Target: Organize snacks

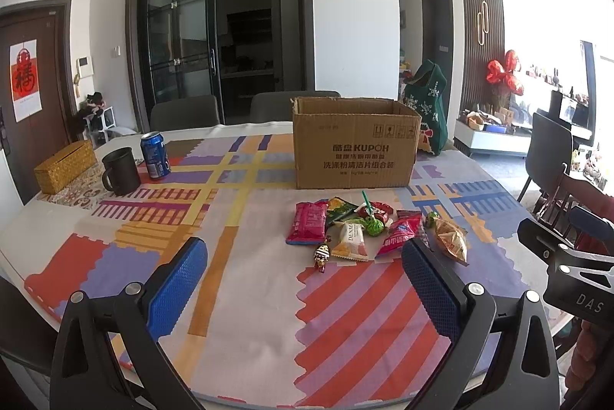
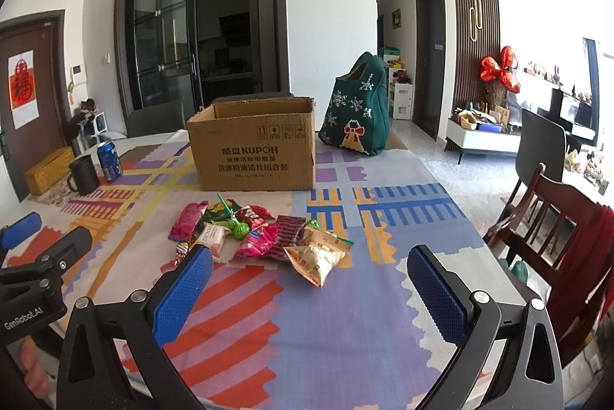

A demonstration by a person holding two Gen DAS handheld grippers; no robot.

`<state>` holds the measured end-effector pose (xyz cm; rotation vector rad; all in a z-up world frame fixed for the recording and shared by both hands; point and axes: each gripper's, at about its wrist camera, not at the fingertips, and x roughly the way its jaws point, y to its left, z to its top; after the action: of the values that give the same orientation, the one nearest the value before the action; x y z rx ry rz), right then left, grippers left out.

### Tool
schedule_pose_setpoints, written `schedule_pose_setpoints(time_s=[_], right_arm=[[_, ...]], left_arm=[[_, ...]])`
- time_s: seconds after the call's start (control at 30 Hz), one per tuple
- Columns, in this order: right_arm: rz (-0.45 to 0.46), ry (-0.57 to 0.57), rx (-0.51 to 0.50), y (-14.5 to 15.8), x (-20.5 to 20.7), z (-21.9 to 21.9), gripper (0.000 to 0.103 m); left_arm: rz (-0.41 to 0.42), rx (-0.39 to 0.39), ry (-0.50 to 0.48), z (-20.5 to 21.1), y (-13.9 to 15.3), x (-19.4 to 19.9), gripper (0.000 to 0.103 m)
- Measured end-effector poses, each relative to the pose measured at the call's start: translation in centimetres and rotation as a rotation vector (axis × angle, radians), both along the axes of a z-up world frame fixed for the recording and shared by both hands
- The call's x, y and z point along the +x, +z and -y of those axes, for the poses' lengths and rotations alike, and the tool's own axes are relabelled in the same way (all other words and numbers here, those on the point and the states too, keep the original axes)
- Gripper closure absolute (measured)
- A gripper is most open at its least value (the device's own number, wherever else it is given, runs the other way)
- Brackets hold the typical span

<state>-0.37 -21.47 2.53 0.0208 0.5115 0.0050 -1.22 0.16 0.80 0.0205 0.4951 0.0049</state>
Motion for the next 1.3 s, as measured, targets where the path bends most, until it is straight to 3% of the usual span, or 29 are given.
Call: schedule_pose_setpoints(time_s=[1.3], right_arm=[[0.008, 0.000, 0.001, 0.3, -0.2, 0.1, 0.001]], left_arm=[[0.007, 0.001, 0.000, 0.0, 0.0, -0.3, 0.000]])
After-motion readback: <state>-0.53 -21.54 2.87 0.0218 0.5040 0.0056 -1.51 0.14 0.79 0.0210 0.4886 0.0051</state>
